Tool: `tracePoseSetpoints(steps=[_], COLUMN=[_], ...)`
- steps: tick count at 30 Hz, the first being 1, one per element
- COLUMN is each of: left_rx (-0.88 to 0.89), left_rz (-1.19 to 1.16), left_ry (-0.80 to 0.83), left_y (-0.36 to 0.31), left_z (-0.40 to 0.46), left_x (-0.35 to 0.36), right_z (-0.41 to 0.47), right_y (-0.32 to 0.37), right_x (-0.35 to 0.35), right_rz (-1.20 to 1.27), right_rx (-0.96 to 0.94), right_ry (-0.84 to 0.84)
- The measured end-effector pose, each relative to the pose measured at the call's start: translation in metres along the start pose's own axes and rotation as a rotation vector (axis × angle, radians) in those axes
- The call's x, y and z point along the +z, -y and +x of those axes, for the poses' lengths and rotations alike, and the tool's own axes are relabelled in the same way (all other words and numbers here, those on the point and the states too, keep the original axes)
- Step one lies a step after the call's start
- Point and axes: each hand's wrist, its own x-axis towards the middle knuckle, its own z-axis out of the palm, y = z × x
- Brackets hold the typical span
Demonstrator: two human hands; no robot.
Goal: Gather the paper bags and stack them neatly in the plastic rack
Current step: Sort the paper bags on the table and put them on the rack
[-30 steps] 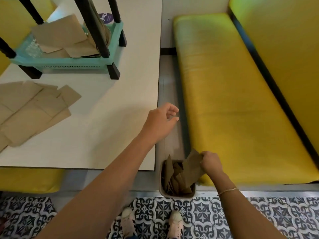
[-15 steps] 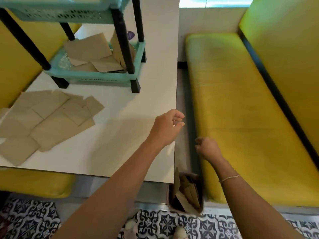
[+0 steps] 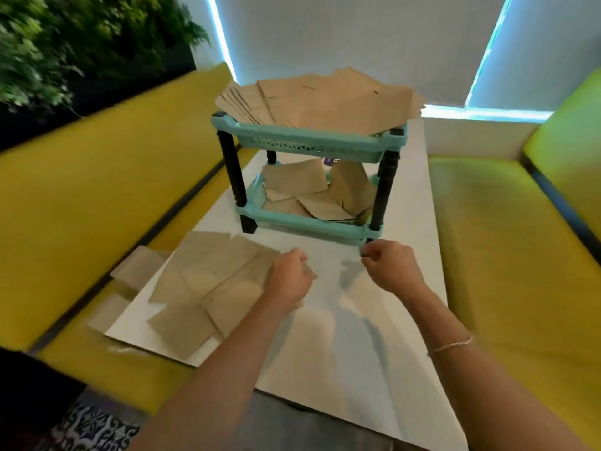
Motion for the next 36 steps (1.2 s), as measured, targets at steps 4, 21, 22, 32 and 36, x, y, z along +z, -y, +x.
tracePoseSetpoints(steps=[4,21,22,32,36], left_rx=[-0.197,0.102,0.082,0.061,0.155], left_rz=[0.336,-0.238,-0.200,0.200,-0.019], left_ry=[0.091,0.386,0.391,0.387,0.438], left_y=[0.066,0.088,0.090,0.085,0.066], left_z=[0.023,0.028,0.029,0.033,0.022], left_x=[-0.034,-0.049,-0.048,-0.035,-0.026], right_z=[0.011,0.019,0.017,0.004,-0.005], right_y=[0.037,0.056,0.052,0.028,0.021], right_x=[0.059,0.100,0.095,0.059,0.052], right_rz=[-0.031,0.125,0.096,-0.058,0.157], right_rx=[-0.014,0.179,0.191,0.254,0.251], right_ry=[0.204,0.432,0.451,0.440,0.394])
